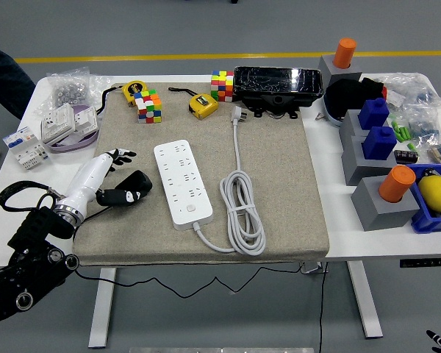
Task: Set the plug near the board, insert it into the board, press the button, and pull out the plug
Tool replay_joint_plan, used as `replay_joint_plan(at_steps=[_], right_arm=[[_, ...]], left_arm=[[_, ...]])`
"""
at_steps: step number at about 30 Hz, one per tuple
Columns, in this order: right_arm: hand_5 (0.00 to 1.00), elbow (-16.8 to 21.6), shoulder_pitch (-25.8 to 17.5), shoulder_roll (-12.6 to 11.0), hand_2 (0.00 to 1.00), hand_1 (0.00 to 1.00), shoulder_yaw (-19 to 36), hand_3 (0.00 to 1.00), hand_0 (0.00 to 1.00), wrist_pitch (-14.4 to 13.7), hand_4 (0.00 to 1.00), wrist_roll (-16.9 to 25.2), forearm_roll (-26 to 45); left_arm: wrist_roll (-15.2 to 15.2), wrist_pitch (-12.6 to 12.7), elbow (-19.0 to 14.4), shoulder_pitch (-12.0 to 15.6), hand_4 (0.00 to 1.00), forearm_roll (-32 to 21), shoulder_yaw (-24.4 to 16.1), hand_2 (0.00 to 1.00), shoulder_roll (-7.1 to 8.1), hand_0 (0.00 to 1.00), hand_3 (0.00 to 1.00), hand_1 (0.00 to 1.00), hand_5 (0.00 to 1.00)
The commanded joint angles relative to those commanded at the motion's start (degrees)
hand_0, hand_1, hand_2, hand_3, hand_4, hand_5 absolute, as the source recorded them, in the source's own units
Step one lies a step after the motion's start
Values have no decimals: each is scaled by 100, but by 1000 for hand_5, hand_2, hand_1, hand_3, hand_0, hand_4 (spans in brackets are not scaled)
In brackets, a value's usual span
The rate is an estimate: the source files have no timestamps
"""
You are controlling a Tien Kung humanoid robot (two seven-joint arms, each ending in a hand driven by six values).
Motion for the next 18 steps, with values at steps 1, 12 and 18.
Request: replay_joint_plan(at_steps=[1, 12, 18], right_arm=[[500, -3, -4, 4, 624, 640, -3, 604, 563, 2, 968, -2, 2], [500, 5, 173, -38, 623, 641, -132, 604, 563, -34, 968, -3, -26], [500, -34, 215, -70, 624, 641, -237, 604, 563, -26, 968, -19, 10]], left_arm=[[-93, 38, -51, 37, 998, -125, -64, 733, -1, 614, 770, 744, 303], [-1399, 186, -631, 446, 947, -2100, -893, 674, 64, 591, 737, 686, 345], [-1444, 192, -621, 472, 894, -2356, -1033, 657, 90, 571, 671, 672, 376]])
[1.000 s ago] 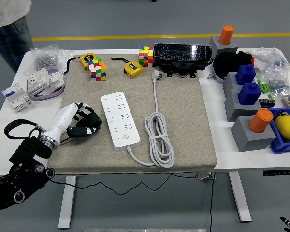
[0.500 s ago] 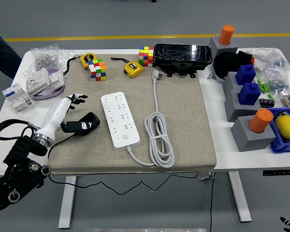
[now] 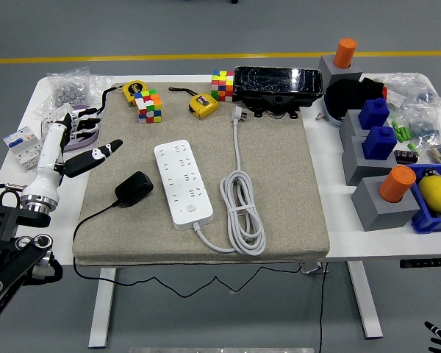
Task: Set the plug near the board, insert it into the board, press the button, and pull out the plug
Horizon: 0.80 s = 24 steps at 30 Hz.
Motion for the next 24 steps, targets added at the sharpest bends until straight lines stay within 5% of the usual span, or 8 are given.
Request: replay_joint_plan(at_steps=[24], right_arm=[[501, 8, -7, 15, 624, 641, -19, 604, 561, -4, 968, 13, -4]], left_arm=[[408, -137, -66, 23, 860, 101, 30, 637, -10, 557, 648, 663, 366]])
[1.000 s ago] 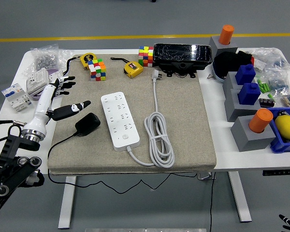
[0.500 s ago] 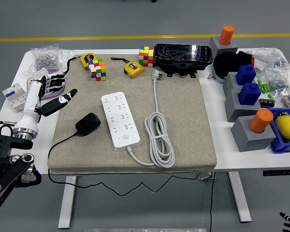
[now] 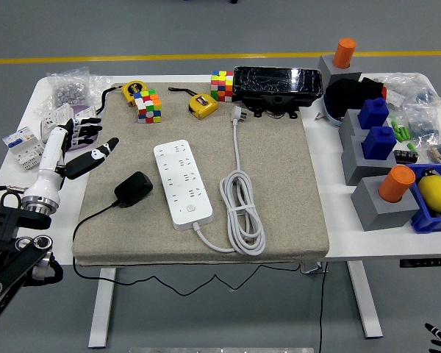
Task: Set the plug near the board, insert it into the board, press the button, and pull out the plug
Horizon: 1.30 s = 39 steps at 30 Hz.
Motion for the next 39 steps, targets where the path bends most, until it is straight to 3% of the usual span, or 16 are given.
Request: replay_joint_plan(at_steps=[39], right_arm=[[501, 3, -50, 57, 625, 640, 161, 604, 563, -3, 967, 11, -16]], left_arm=[[365, -250, -53, -11, 846, 211, 51, 639, -23, 562, 633, 662, 362]])
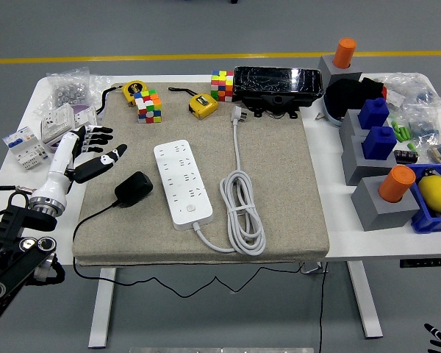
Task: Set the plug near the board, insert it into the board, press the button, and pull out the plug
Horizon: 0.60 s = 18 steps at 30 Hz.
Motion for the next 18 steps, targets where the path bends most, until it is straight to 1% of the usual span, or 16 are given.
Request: replay_joint_plan(at_steps=[18], right_arm=[[502, -12, 23, -34, 625, 640, -82, 604, 563, 7, 968, -3, 14]], left_arm=[[27, -21, -23, -22, 841, 32, -4, 648, 20, 566, 630, 662, 364]])
